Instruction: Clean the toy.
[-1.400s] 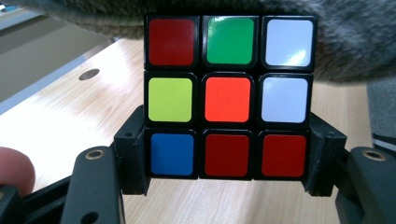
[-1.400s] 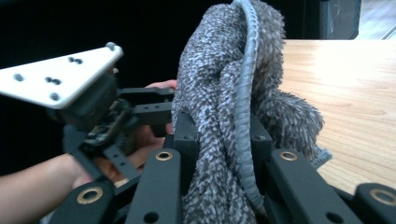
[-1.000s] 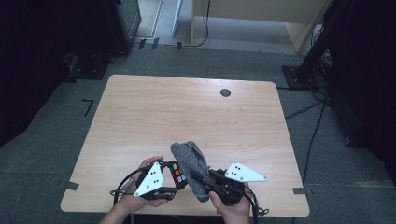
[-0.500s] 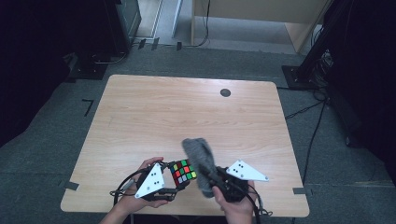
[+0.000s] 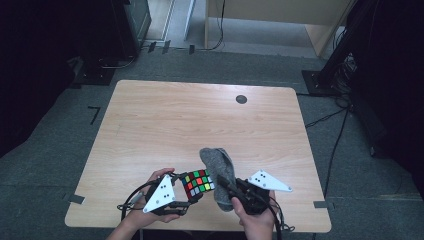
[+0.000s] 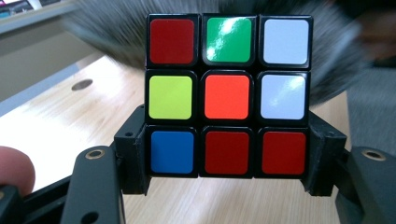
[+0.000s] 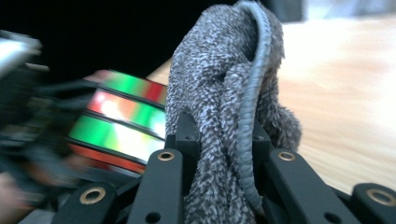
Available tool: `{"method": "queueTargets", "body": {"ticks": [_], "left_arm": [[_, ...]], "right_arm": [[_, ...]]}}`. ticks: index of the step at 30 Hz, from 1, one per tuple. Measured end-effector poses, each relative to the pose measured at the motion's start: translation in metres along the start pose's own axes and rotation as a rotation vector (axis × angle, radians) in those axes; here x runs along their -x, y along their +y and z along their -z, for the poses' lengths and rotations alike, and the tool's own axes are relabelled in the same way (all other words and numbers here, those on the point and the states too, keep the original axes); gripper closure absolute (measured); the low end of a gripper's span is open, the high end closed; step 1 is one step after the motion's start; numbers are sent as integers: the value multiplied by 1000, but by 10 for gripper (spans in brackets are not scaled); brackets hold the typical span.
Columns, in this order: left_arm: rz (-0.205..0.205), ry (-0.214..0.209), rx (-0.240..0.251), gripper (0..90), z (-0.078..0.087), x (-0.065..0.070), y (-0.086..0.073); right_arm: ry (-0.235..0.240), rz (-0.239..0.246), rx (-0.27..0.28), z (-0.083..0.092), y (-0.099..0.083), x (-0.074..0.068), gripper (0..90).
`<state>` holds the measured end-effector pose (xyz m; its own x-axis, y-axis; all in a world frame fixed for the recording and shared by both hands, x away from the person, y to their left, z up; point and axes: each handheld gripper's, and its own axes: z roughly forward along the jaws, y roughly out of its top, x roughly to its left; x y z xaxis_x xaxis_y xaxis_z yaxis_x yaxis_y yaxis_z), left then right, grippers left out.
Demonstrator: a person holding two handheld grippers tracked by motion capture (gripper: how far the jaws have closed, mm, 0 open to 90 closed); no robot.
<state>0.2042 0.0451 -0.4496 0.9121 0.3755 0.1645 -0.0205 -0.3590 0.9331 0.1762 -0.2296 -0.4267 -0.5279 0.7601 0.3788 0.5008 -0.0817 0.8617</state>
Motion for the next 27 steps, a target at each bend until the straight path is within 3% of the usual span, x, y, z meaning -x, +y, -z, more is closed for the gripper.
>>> {"method": "queueTargets", "body": {"ticks": [1,2,4,6,8,10,11,14,16,19,21,23,26,27], "left_arm": [[-21,27,-25,338,-2,0,-1],[-42,45,-54,338,-4,0,-3],[-63,54,-85,338,-7,2,-7],[-46,36,-69,338,-8,5,-6],[-17,-9,-40,339,-5,6,2],[-61,-27,-41,338,-1,9,7],[-64,-33,-36,339,0,9,7],[-46,-27,-14,339,0,7,7],[-65,0,-43,338,-3,7,5],[-64,3,-52,339,-5,8,3],[-38,-15,-24,339,-3,8,6],[-37,-21,-19,339,1,7,7],[-16,-14,4,339,4,1,6],[-18,-2,-1,339,4,0,6]], "right_arm": [[-3,-12,10,2,0,3,752],[31,-13,38,5,1,-1,751],[94,54,72,8,7,-18,749],[163,110,72,7,10,-35,749],[187,110,40,1,8,-40,749],[197,58,72,1,6,-31,753],[131,43,52,2,6,-21,756],[25,-9,32,4,5,-1,758],[51,-18,72,9,6,-3,757],[134,92,105,12,11,-29,754],[160,130,80,7,10,-41,754],[157,102,94,5,7,-37,756],[-45,138,49,4,4,-17,758],[-25,87,57,7,3,-10,758]]}}
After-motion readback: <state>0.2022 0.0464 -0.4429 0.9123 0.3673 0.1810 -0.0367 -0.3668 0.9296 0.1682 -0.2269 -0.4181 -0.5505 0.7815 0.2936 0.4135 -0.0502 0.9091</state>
